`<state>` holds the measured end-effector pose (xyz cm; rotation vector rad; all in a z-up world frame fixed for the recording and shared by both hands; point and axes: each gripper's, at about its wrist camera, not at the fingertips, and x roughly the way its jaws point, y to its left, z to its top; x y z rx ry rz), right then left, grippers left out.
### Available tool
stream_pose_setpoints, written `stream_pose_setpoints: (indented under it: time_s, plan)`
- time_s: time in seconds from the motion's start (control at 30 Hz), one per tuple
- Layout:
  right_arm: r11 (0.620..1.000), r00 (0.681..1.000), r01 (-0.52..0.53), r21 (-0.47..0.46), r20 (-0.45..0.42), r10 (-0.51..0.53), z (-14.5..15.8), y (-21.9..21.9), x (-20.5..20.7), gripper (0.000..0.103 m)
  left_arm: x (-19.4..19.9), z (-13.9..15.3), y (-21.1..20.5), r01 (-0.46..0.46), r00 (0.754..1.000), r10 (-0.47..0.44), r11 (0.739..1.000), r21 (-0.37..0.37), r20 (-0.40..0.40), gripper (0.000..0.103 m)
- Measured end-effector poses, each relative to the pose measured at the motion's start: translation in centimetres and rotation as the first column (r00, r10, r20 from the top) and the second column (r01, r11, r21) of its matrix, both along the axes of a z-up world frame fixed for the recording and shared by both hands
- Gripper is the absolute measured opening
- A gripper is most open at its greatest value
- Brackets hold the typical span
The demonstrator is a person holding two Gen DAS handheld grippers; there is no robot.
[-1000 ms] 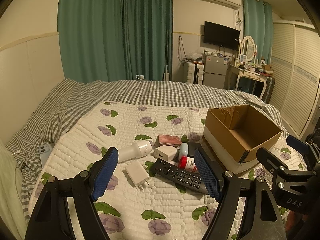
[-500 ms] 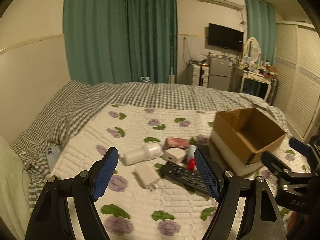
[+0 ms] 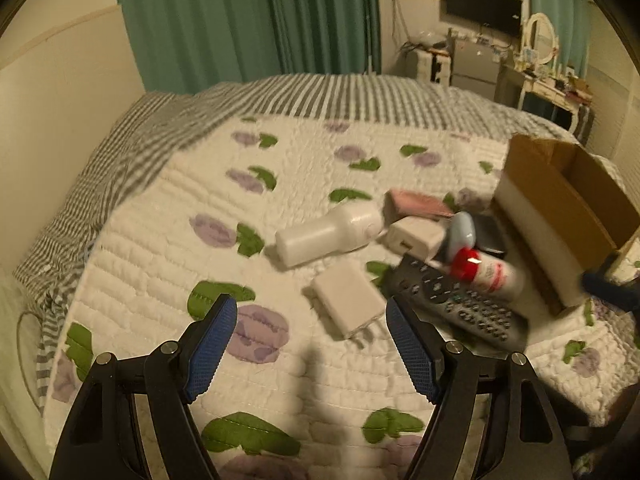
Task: Organize rigid objects
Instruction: 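Grasp the black TV remote with the right gripper while the left gripper grasps the white charger, then carry the remote and charger into the cardboard box and open both grippers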
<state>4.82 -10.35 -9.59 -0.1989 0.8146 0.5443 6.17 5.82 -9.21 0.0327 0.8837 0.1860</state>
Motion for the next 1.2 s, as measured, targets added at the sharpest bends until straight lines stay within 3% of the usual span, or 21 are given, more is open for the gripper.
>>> stream_pose_setpoints:
  time_s: [0.03, 0.1, 0.33, 0.37, 0.5, 0.6, 0.67, 0.73, 0.8, 1.03, 1.2]
  plan:
    - [1.0, 0.999, -0.019, -0.024, -0.034, 0.018, -1.3, 0.6, 0.8, 0.084, 0.2, -0.2, 0.4, -0.007, 1.0, 0.007, 1.0, -0.008, -0.012, 0.078]
    - [0.997, 0.994, -0.05, -0.054, -0.1, 0.044, -3.6, 1.7, 2.3, 0.073, 0.6, -0.6, 0.7, -0.012, 0.999, 0.011, 1.0, -0.021, -0.035, 0.078]
    - [0.99, 0.987, -0.063, -0.129, -0.152, 0.043, -7.0, 3.8, 5.9, 0.067, 2.2, -1.5, 0.8, -0.015, 0.996, 0.01, 0.999, -0.047, -0.09, 0.078]
    - [0.991, 0.986, -0.061, -0.116, -0.163, 0.042, -7.2, 3.8, 6.4, 0.063, 2.3, -1.6, 0.9, -0.019, 0.995, 0.014, 0.999, -0.049, -0.094, 0.078]
    - [0.998, 0.988, -0.011, -0.062, -0.153, 0.002, -6.0, 2.4, 6.5, 0.033, 2.8, -1.9, 0.5, -0.029, 0.993, 0.025, 0.999, -0.036, -0.114, 0.078]
    - [0.999, 0.992, 0.012, -0.049, -0.123, -0.018, -4.5, 1.5, 6.1, 0.024, 3.5, -2.0, 0.0, -0.033, 0.993, 0.026, 0.998, -0.058, -0.118, 0.078]
    - [0.999, 0.992, 0.013, -0.045, -0.125, -0.019, -4.2, 1.2, 6.0, 0.023, 4.1, -2.6, -0.3, -0.033, 0.991, 0.021, 0.995, -0.093, -0.132, 0.076]
    - [0.999, 0.992, 0.015, -0.044, -0.122, -0.02, -3.8, 1.1, 5.8, 0.021, 4.6, -3.3, -0.5, -0.039, 0.988, 0.021, 0.993, -0.115, -0.152, 0.057]
    - [0.999, 0.994, 0.016, -0.046, -0.108, -0.02, -3.5, 0.9, 5.5, 0.02, 5.2, -4.3, -0.5, -0.039, 0.984, 0.012, 0.988, -0.151, -0.175, 0.051]
    - [0.998, 0.993, 0.041, -0.043, -0.107, -0.045, -3.7, -0.1, 5.1, 0.019, 6.3, -6.1, -0.4, -0.057, 0.978, 0.027, 0.989, -0.139, -0.207, 0.049]
    - [0.998, 0.993, 0.051, -0.035, -0.106, -0.054, -3.2, -0.5, 4.8, 0.019, 5.3, -4.6, -0.8, -0.044, 0.988, 0.024, 0.99, -0.131, -0.15, 0.045]
